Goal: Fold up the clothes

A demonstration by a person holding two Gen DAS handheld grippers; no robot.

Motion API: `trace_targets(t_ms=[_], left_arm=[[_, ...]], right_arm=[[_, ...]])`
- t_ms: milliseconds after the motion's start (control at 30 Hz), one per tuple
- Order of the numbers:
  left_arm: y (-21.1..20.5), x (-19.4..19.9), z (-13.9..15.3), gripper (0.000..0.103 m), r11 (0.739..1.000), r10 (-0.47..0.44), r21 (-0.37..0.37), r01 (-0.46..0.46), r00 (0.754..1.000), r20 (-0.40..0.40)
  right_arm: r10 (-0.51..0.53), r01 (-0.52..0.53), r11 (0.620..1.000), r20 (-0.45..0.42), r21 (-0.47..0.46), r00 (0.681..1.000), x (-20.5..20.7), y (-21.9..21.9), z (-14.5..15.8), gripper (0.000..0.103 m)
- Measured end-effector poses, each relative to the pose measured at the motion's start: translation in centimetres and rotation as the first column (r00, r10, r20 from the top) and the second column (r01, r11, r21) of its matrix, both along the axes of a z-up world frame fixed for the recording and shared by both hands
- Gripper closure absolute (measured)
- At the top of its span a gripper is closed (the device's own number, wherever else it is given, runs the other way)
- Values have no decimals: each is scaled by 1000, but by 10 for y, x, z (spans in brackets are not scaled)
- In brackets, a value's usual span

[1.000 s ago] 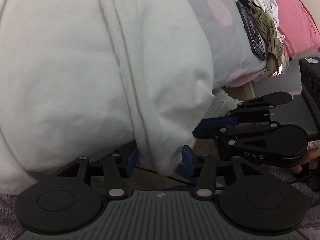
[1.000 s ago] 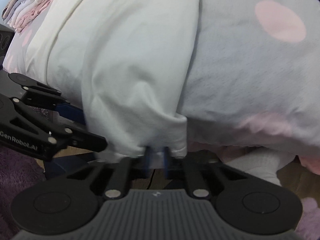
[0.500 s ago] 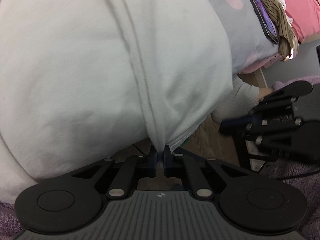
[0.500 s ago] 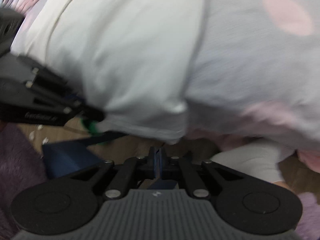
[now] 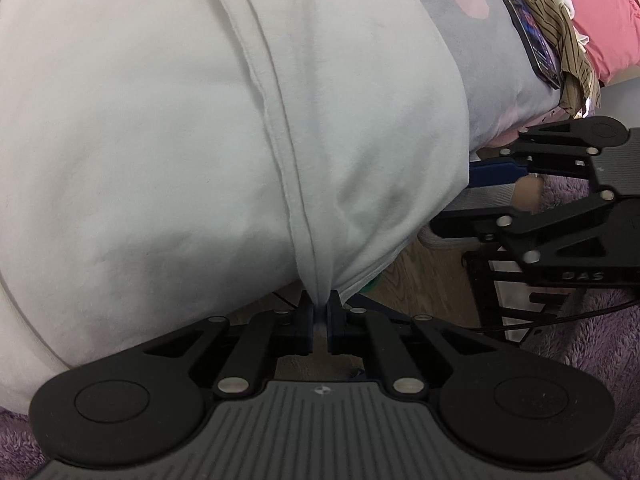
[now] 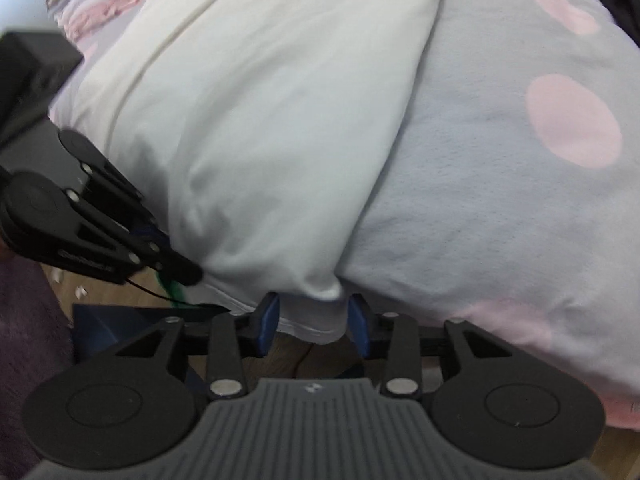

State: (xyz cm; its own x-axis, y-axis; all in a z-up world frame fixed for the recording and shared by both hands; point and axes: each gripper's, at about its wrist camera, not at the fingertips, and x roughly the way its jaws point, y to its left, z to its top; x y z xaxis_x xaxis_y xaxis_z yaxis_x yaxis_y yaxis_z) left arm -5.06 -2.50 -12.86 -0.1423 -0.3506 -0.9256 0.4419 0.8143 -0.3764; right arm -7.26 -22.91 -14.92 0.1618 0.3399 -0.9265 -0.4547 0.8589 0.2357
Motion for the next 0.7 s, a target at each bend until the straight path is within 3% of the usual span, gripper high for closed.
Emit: trace_targets(t_ms=[133, 200, 400, 533, 633, 700], left_arm=[[0, 1, -1, 99, 1000, 2, 2, -2, 1000, -1], [1, 2, -1, 99, 1000, 4, 3, -4, 1000, -1], [-4, 0, -1, 99, 1000, -26, 7, 26, 1000, -11], [-8, 0, -5, 99, 999, -37, 25, 38, 999, -23], [-11, 1, -7, 98, 999, -32, 39, 33, 999, -42], [-14, 0, -8, 97, 997, -40, 70, 43, 998, -55]], right_arm=[[8, -8, 1000, -33, 1, 999, -1, 16, -22, 60], [36, -34, 999, -55, 34, 998, -3, 19, -25, 94], [43, -40, 999, -149, 23, 988, -13, 21, -20, 97], [43, -41, 999, -163, 14, 986, -15, 15, -21, 96], [37, -37, 999, -174, 3, 984, -16, 9, -4, 94], [46, -55, 997, -182, -45, 982, -16, 5, 2, 92]])
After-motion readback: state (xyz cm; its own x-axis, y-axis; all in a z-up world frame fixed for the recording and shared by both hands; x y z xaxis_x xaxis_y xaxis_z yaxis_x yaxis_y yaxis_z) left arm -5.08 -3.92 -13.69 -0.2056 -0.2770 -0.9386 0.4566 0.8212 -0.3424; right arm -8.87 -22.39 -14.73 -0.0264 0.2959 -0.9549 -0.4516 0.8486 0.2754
